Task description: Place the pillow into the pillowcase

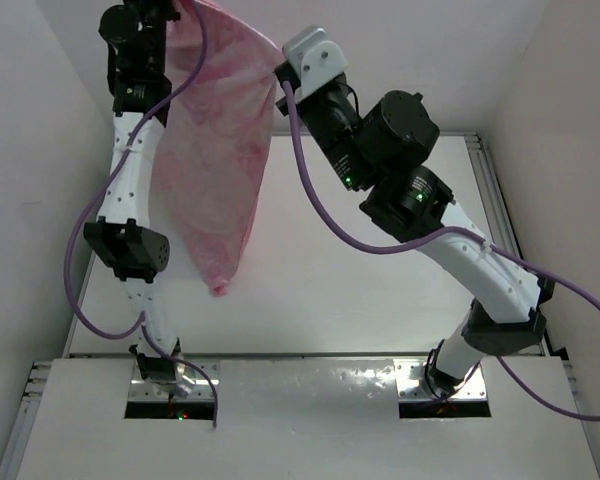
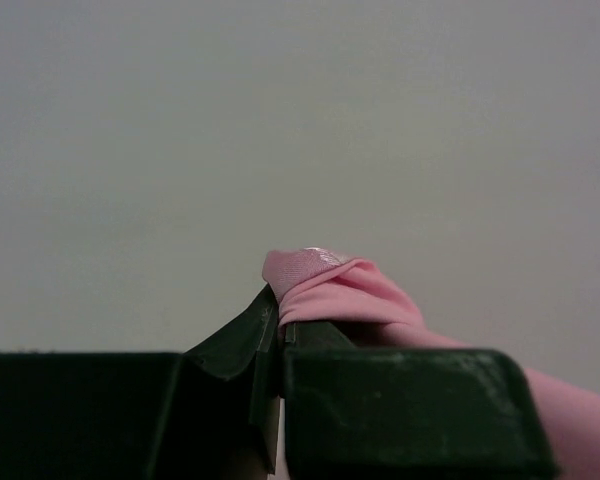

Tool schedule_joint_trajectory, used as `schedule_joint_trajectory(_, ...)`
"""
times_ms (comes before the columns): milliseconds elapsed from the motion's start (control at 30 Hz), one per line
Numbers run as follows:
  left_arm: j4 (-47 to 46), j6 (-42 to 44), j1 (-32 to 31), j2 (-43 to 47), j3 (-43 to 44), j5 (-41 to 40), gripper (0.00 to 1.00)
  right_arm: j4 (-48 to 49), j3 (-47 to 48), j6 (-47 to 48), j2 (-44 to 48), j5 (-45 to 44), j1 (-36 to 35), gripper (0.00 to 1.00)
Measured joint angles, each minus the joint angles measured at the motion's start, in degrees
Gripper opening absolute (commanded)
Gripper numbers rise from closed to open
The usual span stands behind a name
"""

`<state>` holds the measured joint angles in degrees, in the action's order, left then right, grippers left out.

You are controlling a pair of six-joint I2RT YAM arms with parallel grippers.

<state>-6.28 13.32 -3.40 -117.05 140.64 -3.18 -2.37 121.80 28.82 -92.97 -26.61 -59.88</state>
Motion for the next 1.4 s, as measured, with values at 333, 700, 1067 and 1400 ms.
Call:
schedule_joint_trajectory(333, -6.9, -1.0, 10.8, 8.8, 4.1, -2.3, 0.00, 8.5, -0.4, -0.3, 0.3, 12.0, -2.6, 0.00)
schedule_joint_trajectory(700, -10.8, -2.7, 34.3, 18.1, -1.4, -5.8, 0.00, 13.9, 3.3, -24.0, -12.9, 30.6, -0.3, 0.00)
schedule_joint_trajectory(1067, -11.5, -9.3, 37.6, 15.3, 0.2, -1.4, 0.00, 12.8, 4.4, -29.5, -15.0, 31.3, -0.2, 0.00)
schedule_joint_trajectory(1400, -9.6, -2.6, 14.1, 7.6, -1.9, 3.2, 0.00, 7.0, -19.0, -37.5, 5.1, 20.8, 10.4, 0.00)
